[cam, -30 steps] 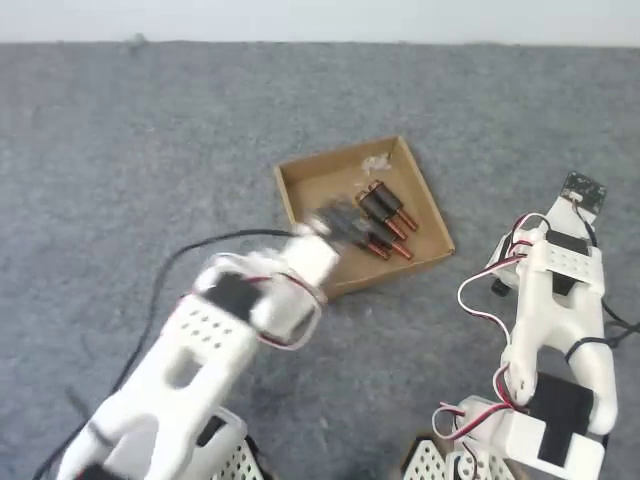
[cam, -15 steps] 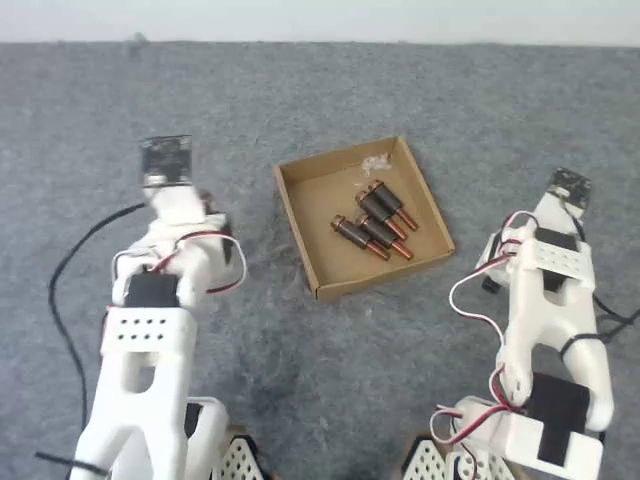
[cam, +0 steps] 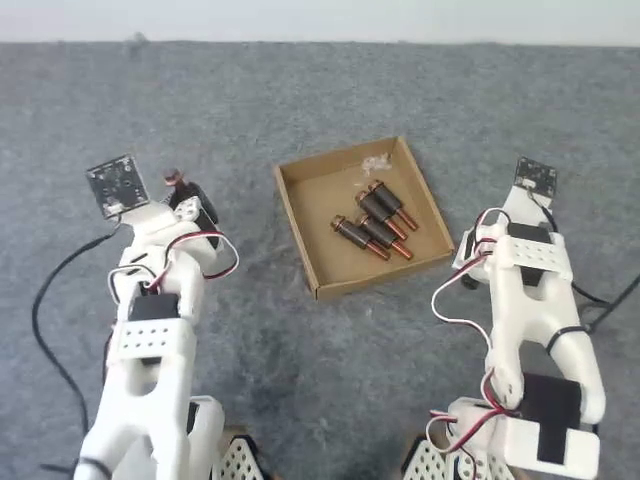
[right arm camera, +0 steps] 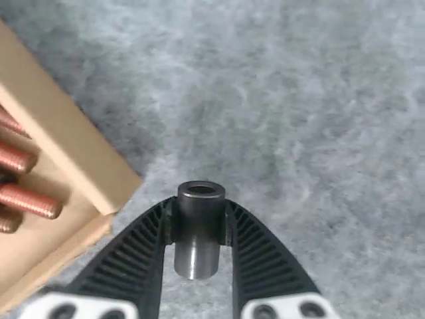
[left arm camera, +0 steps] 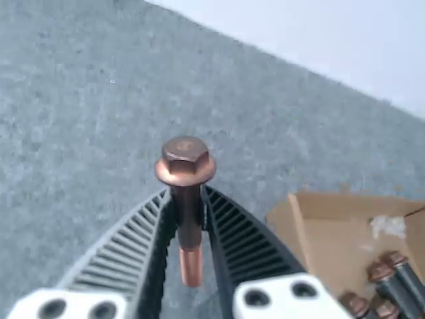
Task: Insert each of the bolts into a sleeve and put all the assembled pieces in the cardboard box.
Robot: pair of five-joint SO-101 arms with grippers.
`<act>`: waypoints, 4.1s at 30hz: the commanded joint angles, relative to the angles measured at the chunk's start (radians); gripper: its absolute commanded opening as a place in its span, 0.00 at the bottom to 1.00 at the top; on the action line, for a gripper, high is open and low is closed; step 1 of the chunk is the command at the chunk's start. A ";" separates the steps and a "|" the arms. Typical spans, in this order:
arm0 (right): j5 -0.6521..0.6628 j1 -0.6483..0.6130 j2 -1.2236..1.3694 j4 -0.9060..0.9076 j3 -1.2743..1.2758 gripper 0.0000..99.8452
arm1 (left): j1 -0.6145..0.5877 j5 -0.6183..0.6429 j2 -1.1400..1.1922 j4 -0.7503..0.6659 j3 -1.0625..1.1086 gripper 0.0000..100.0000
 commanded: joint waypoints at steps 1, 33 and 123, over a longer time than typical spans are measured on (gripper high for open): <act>0.015 0.042 -0.007 -0.087 -0.081 0.01 | -0.017 0.008 0.204 -0.035 -0.137 0.01; 0.103 -0.222 0.469 -1.282 -0.334 0.01 | -0.006 0.002 0.414 -0.087 -0.263 0.01; 0.172 -0.742 0.443 -2.474 0.848 0.01 | 0.381 0.005 0.402 -0.690 -0.013 0.01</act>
